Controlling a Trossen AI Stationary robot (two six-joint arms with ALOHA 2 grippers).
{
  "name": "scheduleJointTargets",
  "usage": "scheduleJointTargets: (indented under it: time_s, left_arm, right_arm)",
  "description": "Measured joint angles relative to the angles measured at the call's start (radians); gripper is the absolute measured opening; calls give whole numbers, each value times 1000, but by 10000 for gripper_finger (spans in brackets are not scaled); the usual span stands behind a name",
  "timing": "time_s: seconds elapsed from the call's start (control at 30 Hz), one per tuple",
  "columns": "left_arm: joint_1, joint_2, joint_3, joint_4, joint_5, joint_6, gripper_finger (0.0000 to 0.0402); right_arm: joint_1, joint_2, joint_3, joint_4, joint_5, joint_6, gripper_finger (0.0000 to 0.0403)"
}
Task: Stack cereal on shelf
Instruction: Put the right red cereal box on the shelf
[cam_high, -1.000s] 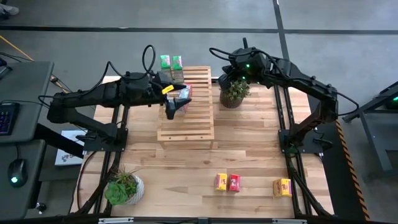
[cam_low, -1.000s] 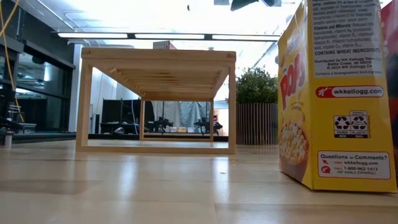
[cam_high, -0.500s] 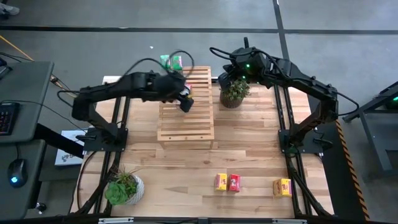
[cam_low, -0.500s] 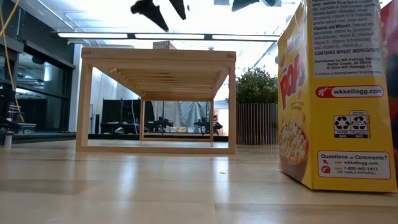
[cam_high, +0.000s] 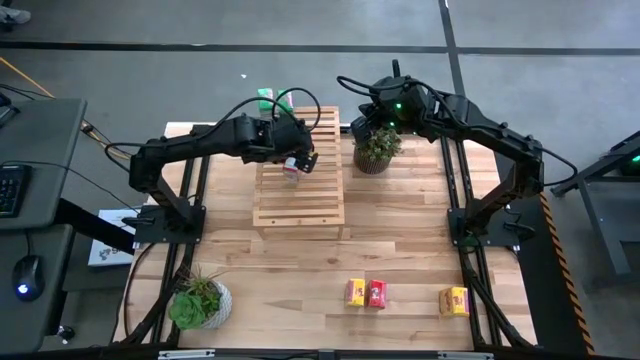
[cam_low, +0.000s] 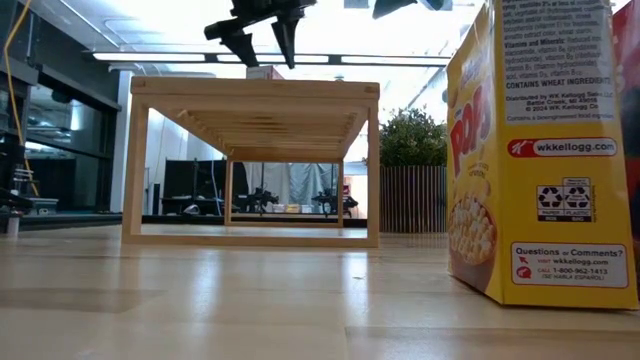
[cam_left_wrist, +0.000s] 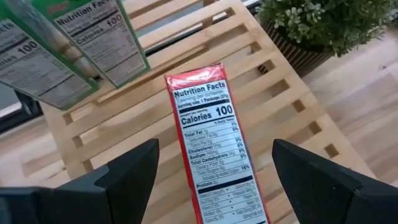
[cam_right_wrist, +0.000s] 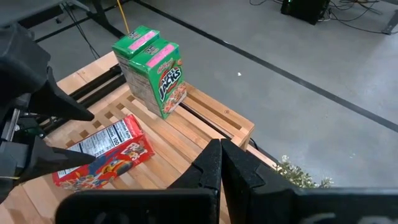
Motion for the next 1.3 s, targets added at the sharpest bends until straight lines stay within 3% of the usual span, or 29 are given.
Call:
scheduleJointTargets:
  time_s: [0.47,0.87,1.0,1.3]
  left_arm:
    - [40,0,-109,74,129,-51,303]
    - [40,23,-151,92,116,-53,297]
    - [40,23,-150,93,95,-54,271]
    - [43,21,-150,93,92,-41,173]
  right_arm:
    - [0,0,0,0,0,0,0]
    - [0,0,0,0,0,0,0]
    - [0,0,0,0,0,0,0]
    - [0,0,0,0,0,2,0]
